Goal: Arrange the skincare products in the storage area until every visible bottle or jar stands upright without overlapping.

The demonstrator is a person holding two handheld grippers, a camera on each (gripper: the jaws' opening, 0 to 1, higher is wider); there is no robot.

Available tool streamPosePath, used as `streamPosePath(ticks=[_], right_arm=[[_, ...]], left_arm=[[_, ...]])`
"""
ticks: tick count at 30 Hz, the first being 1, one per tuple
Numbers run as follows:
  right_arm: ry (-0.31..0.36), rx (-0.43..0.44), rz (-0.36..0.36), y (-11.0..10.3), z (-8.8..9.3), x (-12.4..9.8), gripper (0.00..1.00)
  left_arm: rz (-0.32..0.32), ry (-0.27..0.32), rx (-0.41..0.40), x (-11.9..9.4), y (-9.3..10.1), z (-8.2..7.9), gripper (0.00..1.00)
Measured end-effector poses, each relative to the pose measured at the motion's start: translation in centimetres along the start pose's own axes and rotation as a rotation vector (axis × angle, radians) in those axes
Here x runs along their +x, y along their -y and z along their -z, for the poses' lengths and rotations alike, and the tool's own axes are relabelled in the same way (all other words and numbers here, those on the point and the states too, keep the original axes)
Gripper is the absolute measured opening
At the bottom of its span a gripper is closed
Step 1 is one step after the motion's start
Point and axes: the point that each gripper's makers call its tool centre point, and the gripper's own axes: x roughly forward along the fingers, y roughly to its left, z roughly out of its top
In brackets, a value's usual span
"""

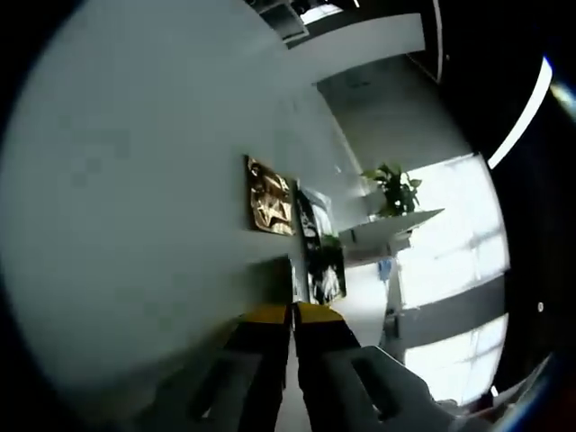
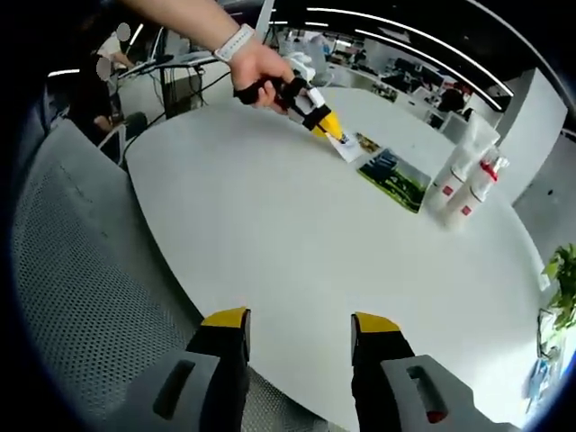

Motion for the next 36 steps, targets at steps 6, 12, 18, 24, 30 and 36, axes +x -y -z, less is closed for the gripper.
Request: streamPosePath(ticks=[6,12,18,24,30,36], right_arm=[[-0.005,0.011,-0.002,-0.02,0.10,0.06,0.42],[-0.014,0.018,-0.006,-0.06,0.28,0.09,0.42],[-0.015,0.022,-0.009,-0.11,0.32,0.10,0.42],[-0.016,0.023,-0.008,-0.10,0.33,0.05,0.42],[-0.017,0.021,-0.007,-0.10,0.33,0.01,0.40],[-0.015,0.020,-0.005,-0.03,0.28,0.00,0.40]], left_arm=[[-0.041,-0.013,0.016,0.36,-0.45,-0.07,0.00],[-0.091,-0.034,0.026,0.55,-0.58,-0.47,0.01],[-0.132,-0.088,0.056,0.70,-0.57,-0.69,0.02],[-0.151,-0.165,0.056,0.67,-0.60,-0.34,0.03],[-0.164,-0.207,0.047,0.44,-0.56,-0.57,0.09],[-0.193,-0.250,0.089,-0.01,-0.34,-0.82,0.15]])
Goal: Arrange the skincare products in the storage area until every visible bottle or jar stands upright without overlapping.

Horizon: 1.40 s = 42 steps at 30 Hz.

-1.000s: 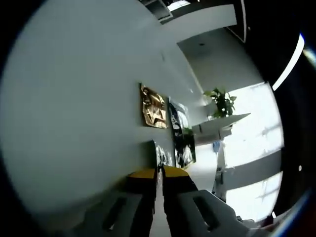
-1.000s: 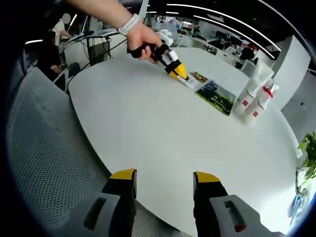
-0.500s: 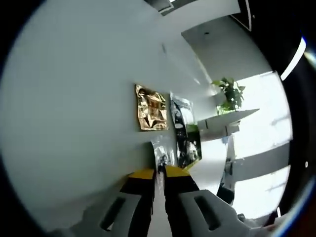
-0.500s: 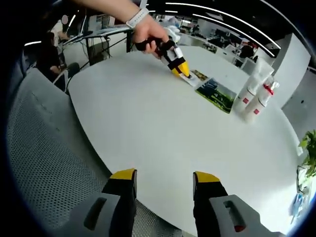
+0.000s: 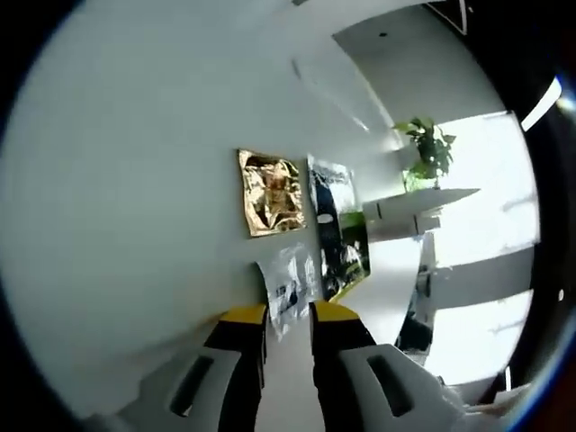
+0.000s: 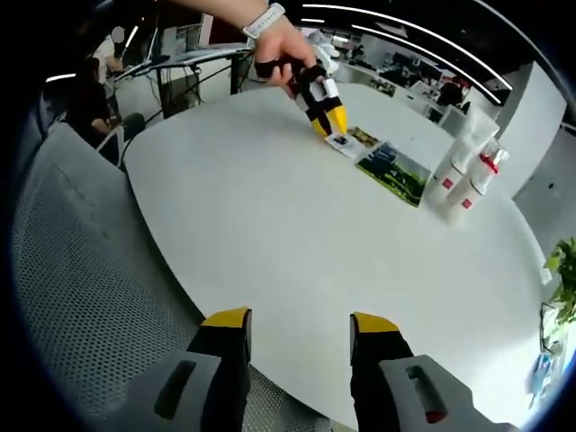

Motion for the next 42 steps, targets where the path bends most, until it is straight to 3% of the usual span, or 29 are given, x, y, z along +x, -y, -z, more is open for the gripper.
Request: streamPosePath(ticks=[9,17,20,25,29,34,37,42], right_arm=[[-0.003,-0.004,0.002,0.0,0.0,0.0,0.40],[0.007,-0.001,0.008,0.2,-0.1,0.0,0.40],[0.011,-0.004,0.007,0.1,-0.2,-0.1,0.40],[0.019,-0.010,0.006,0.1,-0.4,-0.1,0.41],[0.025,-0.013,0.007,0.1,-0.5,-0.1,0.42],[0.036,-0.013,0.007,0.1,-0.6,-0.2,0.43],[0.046,-0.011,0.007,0.1,-0.9,-0.2,0.45],[0.093,0.006,0.004,0.0,-1.7,-0.5,0.50]], left_arm=[[-0.052,-0.010,0.070,-0.8,-0.5,-0.6,0.25],[-0.068,0.035,0.180,-2.3,0.2,-0.4,0.30],[-0.050,0.091,0.221,-3.4,1.2,-0.1,0.29],[-0.040,0.154,0.284,-5.7,2.1,2.2,0.32],[-0.017,0.244,0.334,-7.0,3.2,3.6,0.42],[-0.019,0.311,0.439,-9.4,4.7,7.4,0.45],[-0.013,0.352,0.462,-10.5,5.3,9.5,0.47],[-0.010,0.350,0.555,-11.4,5.8,14.2,0.44]])
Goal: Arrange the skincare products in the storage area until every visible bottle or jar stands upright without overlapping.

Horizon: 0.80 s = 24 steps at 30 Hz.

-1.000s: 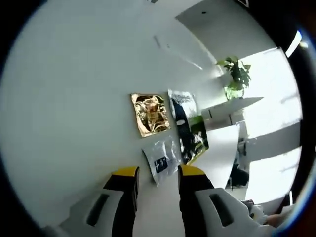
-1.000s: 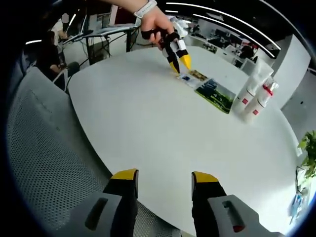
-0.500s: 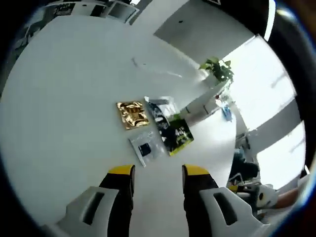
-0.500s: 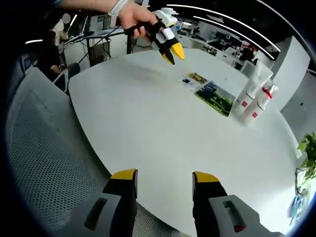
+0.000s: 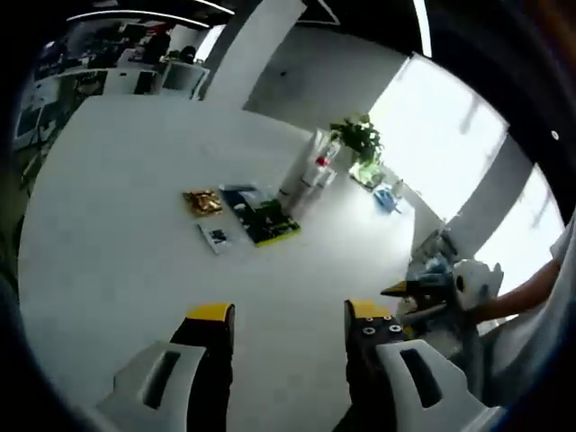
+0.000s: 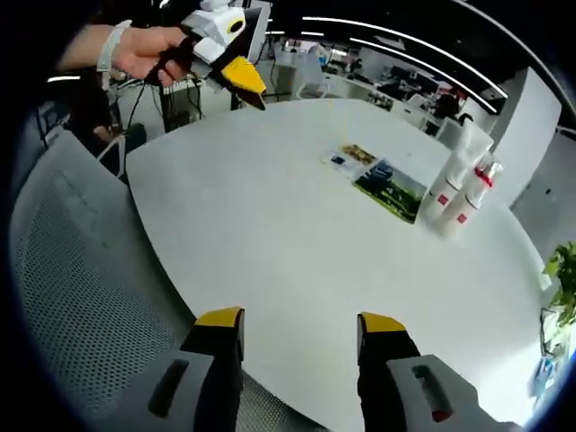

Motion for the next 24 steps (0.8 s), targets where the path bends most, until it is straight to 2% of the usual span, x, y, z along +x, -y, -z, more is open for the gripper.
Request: streamPosePath(ticks=[3,5,10,13,14,17,19,22,24], right_arm=[[0.068,0.034,-0.015,-0.3,-1.3,-0.4,0.54],[0.090,0.055,-0.017,-0.3,-1.7,-0.6,0.56],[0.182,0.101,-0.038,-0.6,-3.5,-1.2,0.62],[0.264,0.179,-0.086,-1.1,-5.0,-2.0,0.69],[0.321,0.230,-0.108,-1.2,-5.9,-2.5,0.72],[0.384,0.318,-0.123,-0.6,-6.9,-3.4,0.81],[0.435,0.334,-0.130,-0.4,-7.7,-4.0,0.87],[0.483,0.360,-0.145,-0.3,-8.4,-4.5,0.95],[0.510,0.367,-0.145,-0.1,-8.7,-5.0,0.98]], left_arm=[[-0.017,0.015,0.027,-1.4,1.3,2.0,0.47],[-0.033,0.039,0.047,-2.1,2.0,3.0,0.50],[-0.101,0.085,0.134,-3.6,2.4,4.5,0.59],[-0.131,0.110,0.167,-4.2,2.7,5.0,0.65],[-0.135,0.121,0.173,-4.5,2.9,5.1,0.64],[-0.125,0.150,0.186,-5.0,3.7,5.5,0.60],[-0.143,0.147,0.213,-5.1,4.0,5.8,0.64],[-0.197,0.142,0.294,-5.4,4.1,6.1,0.71],[-0.200,0.168,0.307,-5.4,4.9,6.1,0.75]])
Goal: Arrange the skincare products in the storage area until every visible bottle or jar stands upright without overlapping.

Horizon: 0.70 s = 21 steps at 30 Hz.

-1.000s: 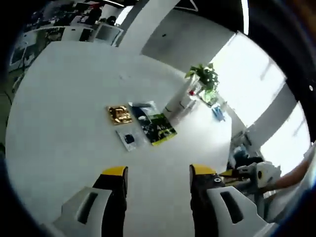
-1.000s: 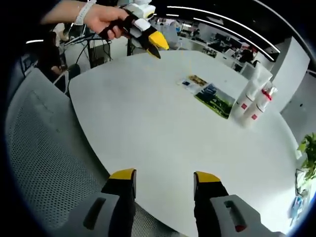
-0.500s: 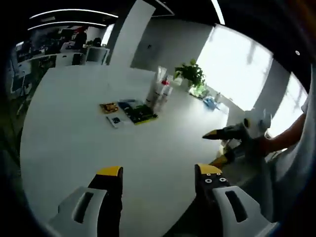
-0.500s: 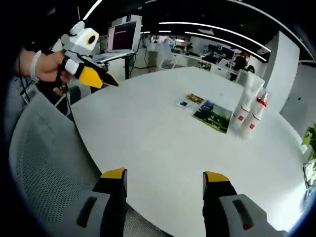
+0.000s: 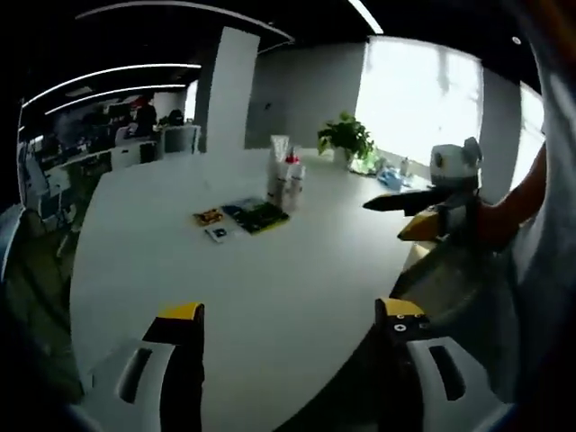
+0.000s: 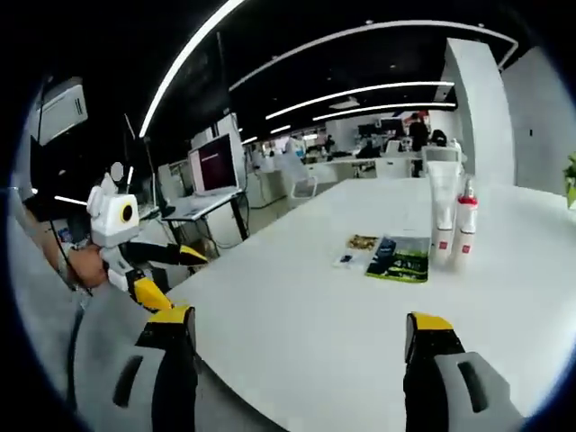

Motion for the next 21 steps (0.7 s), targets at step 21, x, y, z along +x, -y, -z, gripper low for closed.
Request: streamPosePath(ticks=[21], right_arm=[[0.020,-0.106,-0.046,-1.8,-0.5,0.2,0.99]], left_arm=[[-0.130,0.056,0.087,0.2,-1.2,0.0,0.99]])
